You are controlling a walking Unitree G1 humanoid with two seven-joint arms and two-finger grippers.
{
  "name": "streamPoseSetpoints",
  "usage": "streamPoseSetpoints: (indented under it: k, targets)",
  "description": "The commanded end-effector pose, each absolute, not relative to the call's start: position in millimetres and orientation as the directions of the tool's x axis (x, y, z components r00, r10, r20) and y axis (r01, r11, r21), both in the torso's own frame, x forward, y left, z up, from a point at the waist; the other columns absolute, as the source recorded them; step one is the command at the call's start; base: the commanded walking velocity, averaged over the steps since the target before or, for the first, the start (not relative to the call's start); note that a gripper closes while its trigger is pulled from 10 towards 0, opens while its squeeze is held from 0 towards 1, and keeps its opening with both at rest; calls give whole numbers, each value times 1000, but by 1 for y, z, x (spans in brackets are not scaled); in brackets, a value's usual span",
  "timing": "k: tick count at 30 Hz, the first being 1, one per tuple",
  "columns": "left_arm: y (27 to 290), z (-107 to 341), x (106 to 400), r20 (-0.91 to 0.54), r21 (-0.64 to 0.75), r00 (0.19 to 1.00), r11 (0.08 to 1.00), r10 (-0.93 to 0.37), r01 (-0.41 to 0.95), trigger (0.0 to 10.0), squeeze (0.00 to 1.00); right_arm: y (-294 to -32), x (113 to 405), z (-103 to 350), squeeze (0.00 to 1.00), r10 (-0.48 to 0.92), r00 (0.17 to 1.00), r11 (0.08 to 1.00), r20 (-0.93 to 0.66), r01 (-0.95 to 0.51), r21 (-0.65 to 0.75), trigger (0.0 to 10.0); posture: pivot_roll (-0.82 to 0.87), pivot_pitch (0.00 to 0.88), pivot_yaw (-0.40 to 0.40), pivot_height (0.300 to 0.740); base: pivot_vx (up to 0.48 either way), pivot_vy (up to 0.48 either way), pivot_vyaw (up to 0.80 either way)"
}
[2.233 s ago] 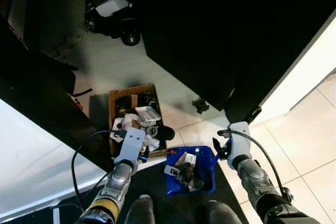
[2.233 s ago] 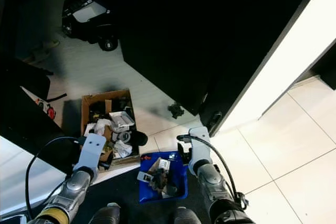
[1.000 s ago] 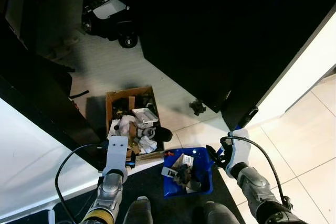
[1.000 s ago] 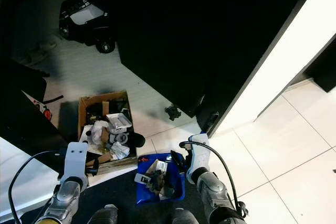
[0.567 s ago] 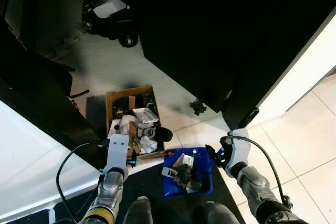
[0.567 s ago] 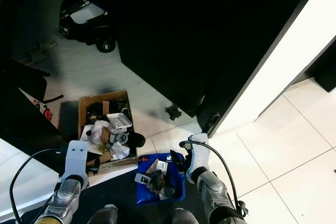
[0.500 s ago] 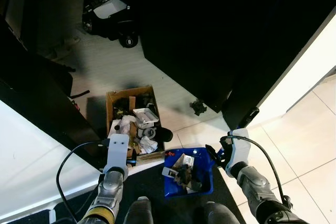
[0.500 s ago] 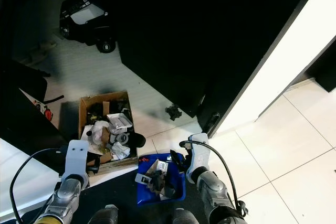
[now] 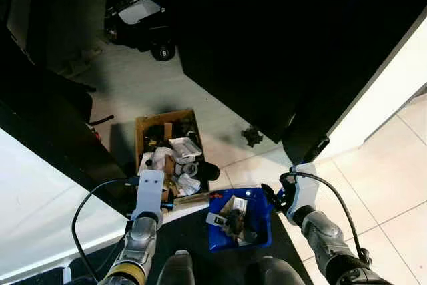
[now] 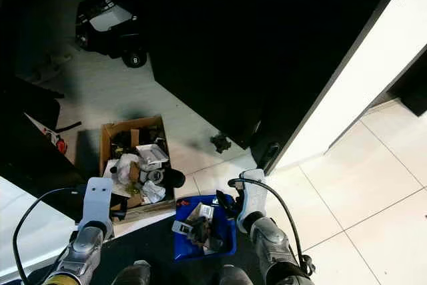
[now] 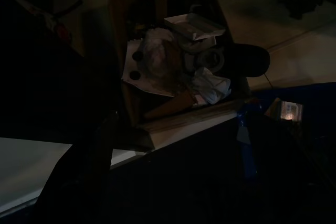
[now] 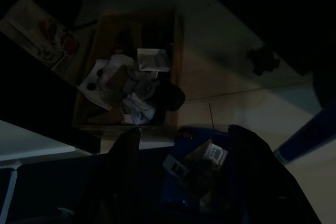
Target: Sweep floor
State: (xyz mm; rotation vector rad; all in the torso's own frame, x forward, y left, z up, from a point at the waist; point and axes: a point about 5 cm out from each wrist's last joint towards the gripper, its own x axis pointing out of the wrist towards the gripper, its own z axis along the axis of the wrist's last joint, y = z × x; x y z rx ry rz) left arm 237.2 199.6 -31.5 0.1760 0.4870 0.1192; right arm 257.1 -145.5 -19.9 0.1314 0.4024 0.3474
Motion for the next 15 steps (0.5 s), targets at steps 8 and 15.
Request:
streamPoseSetpoints:
  k: [8, 15]
  targets:
    - [202, -37, 229, -477, 198, 867, 979, 146, -57, 10000, 0, -147, 252, -23, 0, 354, 861, 932, -365, -293, 212, 10000, -49, 96, -10, 740, 0, 0, 0]
    - [201, -38, 227, -479, 195, 867, 980, 139, -49, 10000, 0, -148, 250, -24, 0, 348, 865, 934, -362, -288, 212, 10000, -53, 98, -10, 740, 0, 0, 0]
